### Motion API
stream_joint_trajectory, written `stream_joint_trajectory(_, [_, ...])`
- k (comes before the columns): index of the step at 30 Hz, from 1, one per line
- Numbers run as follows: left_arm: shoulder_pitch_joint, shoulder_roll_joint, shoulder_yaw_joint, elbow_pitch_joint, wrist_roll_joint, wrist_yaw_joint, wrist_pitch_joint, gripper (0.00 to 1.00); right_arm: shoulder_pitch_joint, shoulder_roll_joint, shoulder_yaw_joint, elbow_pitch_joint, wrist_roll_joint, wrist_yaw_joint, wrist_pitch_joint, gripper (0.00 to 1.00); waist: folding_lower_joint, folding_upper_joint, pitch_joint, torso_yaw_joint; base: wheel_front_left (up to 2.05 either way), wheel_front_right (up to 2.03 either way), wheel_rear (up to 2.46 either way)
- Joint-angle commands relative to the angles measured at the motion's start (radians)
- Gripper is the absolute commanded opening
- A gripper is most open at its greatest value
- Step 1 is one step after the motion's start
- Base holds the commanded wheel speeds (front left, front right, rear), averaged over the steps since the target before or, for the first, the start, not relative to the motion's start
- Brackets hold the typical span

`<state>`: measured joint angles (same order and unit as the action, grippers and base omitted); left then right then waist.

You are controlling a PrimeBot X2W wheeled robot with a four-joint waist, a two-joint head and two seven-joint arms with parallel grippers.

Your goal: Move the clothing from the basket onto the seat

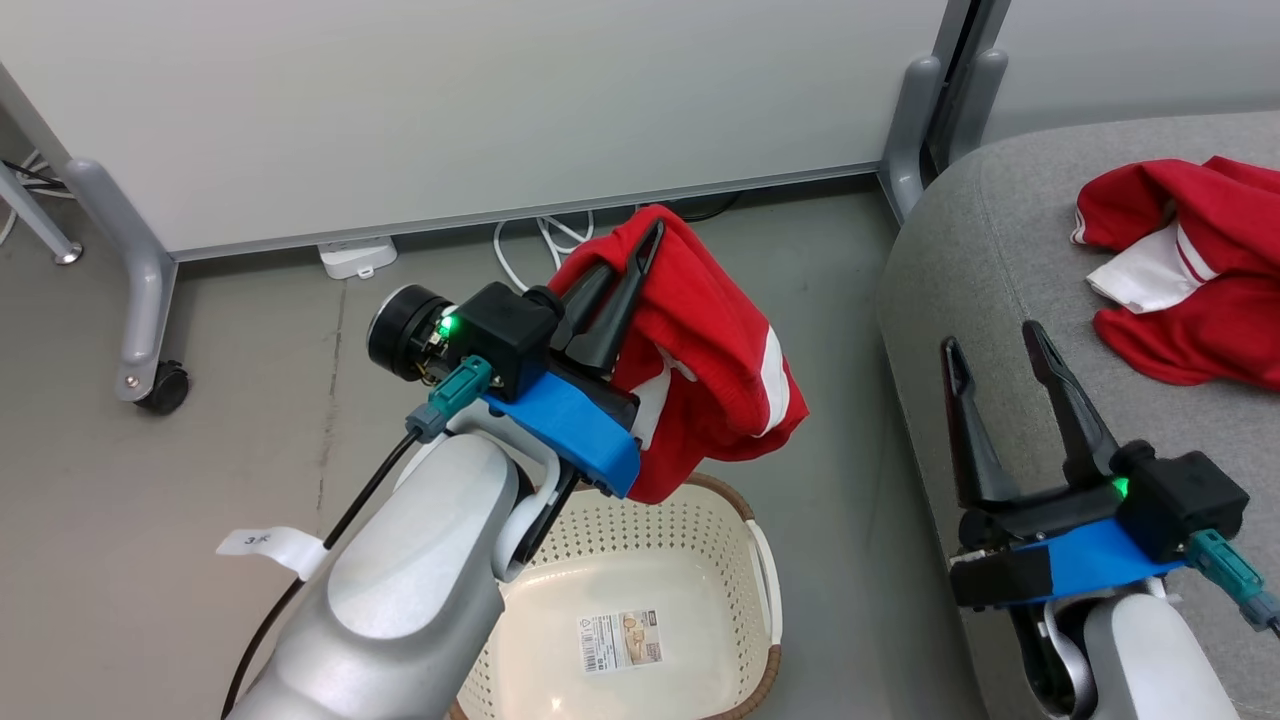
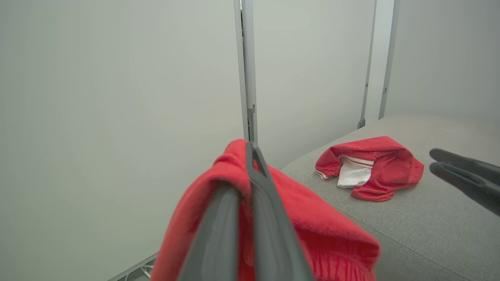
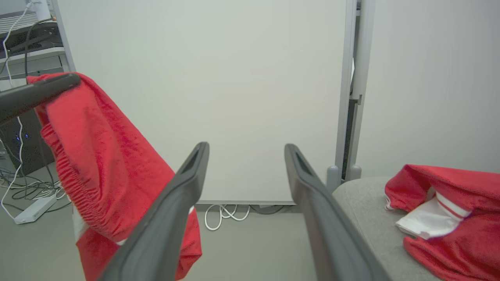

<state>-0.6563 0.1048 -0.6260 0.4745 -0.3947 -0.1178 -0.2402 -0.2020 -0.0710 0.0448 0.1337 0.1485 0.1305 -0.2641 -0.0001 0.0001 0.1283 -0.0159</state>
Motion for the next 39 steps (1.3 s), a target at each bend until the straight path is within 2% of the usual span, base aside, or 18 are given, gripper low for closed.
stream_joint_trajectory(1, [0.009, 0.005, 0.0, -0.004, 0.0, 0.007, -0.001, 0.0, -0.022, -0.007, 0.015, -0.01, -0.008, 0.001, 0.0, 1.0, 0.0001, -0.0001, 0.0, 0.001, 0.0, 0.0, 0.0])
stream_joint_trajectory(8, [0.006, 0.003, -0.011, -0.009, -0.006, 0.006, -0.002, 0.0, -0.094, -0.025, 0.144, -0.034, -0.001, 0.001, 0.0, 1.0, 0.0001, -0.0001, 0.003, 0.007, 0.0, 0.0, 0.0])
stream_joint_trajectory(16, [-0.006, -0.01, -0.03, -0.006, -0.009, 0.006, -0.008, 0.0, -0.181, -0.027, 0.291, 0.028, 0.011, 0.001, -0.001, 1.0, 0.0001, -0.0001, 0.006, 0.023, 0.0, 0.0, 0.0])
stream_joint_trajectory(25, [-0.026, -0.026, -0.049, -0.006, -0.006, 0.009, -0.015, 0.0, -0.299, -0.014, 0.389, 0.219, -0.019, 0.001, 0.0, 1.0, 0.0001, -0.0001, 0.021, 0.039, 0.0, 0.0, 0.0])
stream_joint_trajectory(30, [-0.036, -0.034, -0.064, -0.01, -0.006, 0.008, -0.017, 0.0, -0.362, 0.0, 0.396, 0.355, -0.042, 0.001, 0.0, 1.0, 0.0001, -0.0001, 0.035, 0.05, 0.0, 0.0, 0.0])
stream_joint_trajectory(34, [-0.045, -0.039, -0.075, -0.011, -0.009, 0.009, -0.02, 0.0, -0.389, 0.013, 0.387, 0.41, -0.031, 0.001, 0.0, 1.0, 0.0001, -0.0001, 0.043, 0.055, 0.0, 0.0, 0.0])
stream_joint_trajectory(35, [-0.047, -0.04, -0.076, -0.011, -0.01, 0.009, -0.021, 0.0, -0.394, 0.015, 0.386, 0.419, -0.027, 0.001, 0.0, 0.43, 0.0001, -0.0001, 0.044, 0.056, 0.0, 0.0, 0.0])
stream_joint_trajectory(36, [-0.048, -0.041, -0.078, -0.011, -0.011, 0.009, -0.021, 0.0, -0.4, 0.017, 0.387, 0.424, -0.025, 0.001, -0.001, 0.09, 0.0001, -0.0001, 0.044, 0.056, 0.0, 0.0, 0.0])
stream_joint_trajectory(37, [-0.048, -0.041, -0.079, -0.011, -0.011, 0.009, -0.02, 0.0, -0.404, 0.019, 0.388, 0.427, -0.022, 0.001, 0.0, 0.0, 0.0001, -0.0001, 0.045, 0.056, 0.0, 0.0, 0.0])
stream_joint_trajectory(39, [-0.045, -0.041, -0.081, -0.009, -0.012, 0.01, -0.021, 0.0, -0.407, 0.019, 0.39, 0.433, -0.014, 0.001, 0.0, 0.0, 0.0001, -0.0001, 0.044, 0.056, 0.0, 0.0, 0.0])
